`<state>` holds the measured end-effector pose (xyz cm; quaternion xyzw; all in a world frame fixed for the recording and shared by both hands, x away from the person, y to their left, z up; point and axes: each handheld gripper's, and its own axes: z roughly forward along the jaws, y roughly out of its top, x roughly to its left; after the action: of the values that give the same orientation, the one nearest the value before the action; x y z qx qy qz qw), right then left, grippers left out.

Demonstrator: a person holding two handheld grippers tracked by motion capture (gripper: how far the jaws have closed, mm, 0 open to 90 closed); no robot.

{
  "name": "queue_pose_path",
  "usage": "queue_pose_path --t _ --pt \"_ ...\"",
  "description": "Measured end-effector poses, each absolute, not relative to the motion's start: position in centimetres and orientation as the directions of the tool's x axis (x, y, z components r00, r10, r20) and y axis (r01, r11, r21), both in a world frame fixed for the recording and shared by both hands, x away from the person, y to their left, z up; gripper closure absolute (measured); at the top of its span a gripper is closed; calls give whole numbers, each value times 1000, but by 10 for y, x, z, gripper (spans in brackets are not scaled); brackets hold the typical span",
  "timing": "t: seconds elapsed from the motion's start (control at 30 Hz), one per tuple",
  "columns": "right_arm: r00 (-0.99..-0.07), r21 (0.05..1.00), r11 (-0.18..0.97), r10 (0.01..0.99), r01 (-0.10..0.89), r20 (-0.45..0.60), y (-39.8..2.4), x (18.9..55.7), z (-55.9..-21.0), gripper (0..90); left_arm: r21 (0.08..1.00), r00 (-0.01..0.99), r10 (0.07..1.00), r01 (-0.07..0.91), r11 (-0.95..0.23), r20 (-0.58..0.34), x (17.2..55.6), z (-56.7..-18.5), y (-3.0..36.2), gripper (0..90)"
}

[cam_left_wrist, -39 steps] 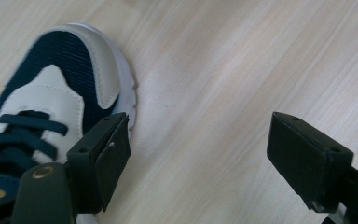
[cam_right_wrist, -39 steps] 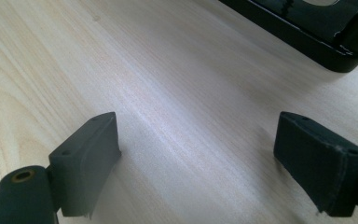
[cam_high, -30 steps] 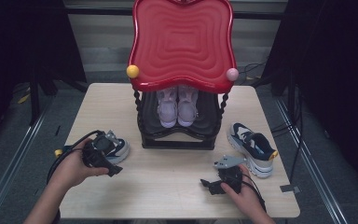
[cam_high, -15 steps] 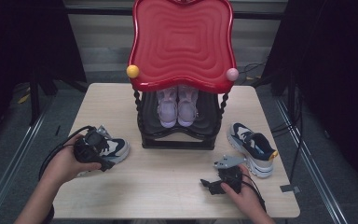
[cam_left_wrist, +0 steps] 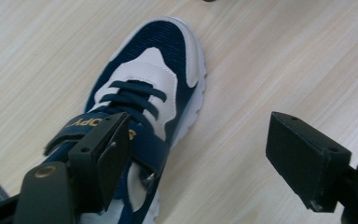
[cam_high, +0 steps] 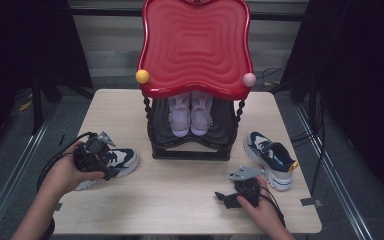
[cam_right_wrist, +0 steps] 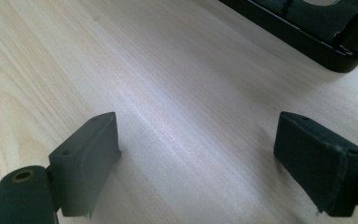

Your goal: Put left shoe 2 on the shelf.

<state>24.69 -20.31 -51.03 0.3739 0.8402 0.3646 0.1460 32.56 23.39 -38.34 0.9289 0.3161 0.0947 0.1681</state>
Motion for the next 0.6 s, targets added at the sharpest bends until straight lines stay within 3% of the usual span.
queue_pose_path --t 0.47,0.6 --pt "-678 722 455 735 522 27 -203 247 -510 134 348 731 679 621 -702 67 324 -402 263 219" --pt "-678 722 455 735 522 27 -203 247 -510 134 341 742 664 604 -720 89 324 -411 264 280"
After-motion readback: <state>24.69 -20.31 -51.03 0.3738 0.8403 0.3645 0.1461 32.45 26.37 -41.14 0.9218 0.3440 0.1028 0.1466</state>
